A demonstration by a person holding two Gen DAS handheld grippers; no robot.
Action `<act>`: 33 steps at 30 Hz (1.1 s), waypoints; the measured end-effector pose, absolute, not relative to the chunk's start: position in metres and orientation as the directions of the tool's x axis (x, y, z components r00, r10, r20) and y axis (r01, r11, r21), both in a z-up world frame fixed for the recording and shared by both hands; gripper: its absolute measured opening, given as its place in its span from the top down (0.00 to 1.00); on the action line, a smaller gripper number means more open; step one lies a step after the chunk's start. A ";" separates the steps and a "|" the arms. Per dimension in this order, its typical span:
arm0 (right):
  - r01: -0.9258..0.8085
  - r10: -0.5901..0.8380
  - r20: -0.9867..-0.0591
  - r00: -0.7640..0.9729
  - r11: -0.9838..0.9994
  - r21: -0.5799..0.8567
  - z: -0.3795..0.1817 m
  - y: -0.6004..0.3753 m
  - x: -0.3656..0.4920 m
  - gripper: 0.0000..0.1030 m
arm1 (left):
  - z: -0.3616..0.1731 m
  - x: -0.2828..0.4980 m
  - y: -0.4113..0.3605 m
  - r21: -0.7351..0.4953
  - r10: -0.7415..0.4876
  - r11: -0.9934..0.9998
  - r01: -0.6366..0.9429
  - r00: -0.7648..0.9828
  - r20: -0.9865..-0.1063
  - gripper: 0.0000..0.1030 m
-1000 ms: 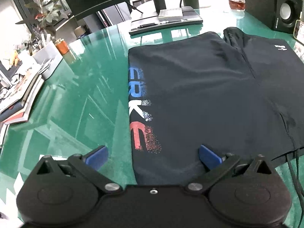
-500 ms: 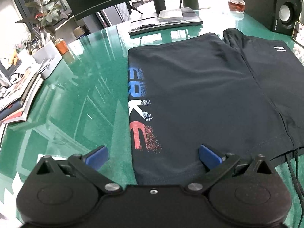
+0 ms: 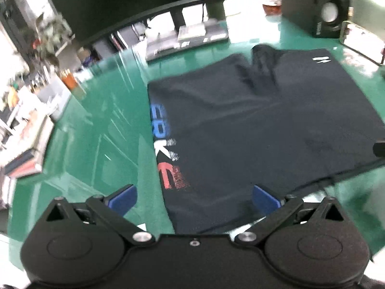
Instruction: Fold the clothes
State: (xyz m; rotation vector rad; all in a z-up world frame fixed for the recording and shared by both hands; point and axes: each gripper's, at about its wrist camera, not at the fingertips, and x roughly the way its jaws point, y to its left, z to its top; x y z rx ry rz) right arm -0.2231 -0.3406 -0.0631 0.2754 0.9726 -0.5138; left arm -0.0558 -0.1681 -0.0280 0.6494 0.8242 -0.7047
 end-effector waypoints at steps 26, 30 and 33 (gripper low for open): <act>0.605 -0.336 -0.825 0.455 0.796 0.009 0.021 -0.267 -0.276 0.00 | 0.044 -0.132 -0.116 0.189 -0.207 0.786 0.588 0.538 -0.817 0.00; 0.606 -0.422 -0.746 0.515 0.795 -0.031 0.041 -0.259 -0.288 0.00 | 0.073 -0.146 -0.103 0.232 -0.199 0.838 0.493 0.673 -0.712 0.00; 0.591 -0.466 -0.708 0.530 0.802 -0.086 0.046 -0.248 -0.290 0.00 | 0.075 -0.142 -0.096 0.136 -0.264 0.844 0.519 0.621 -0.738 0.00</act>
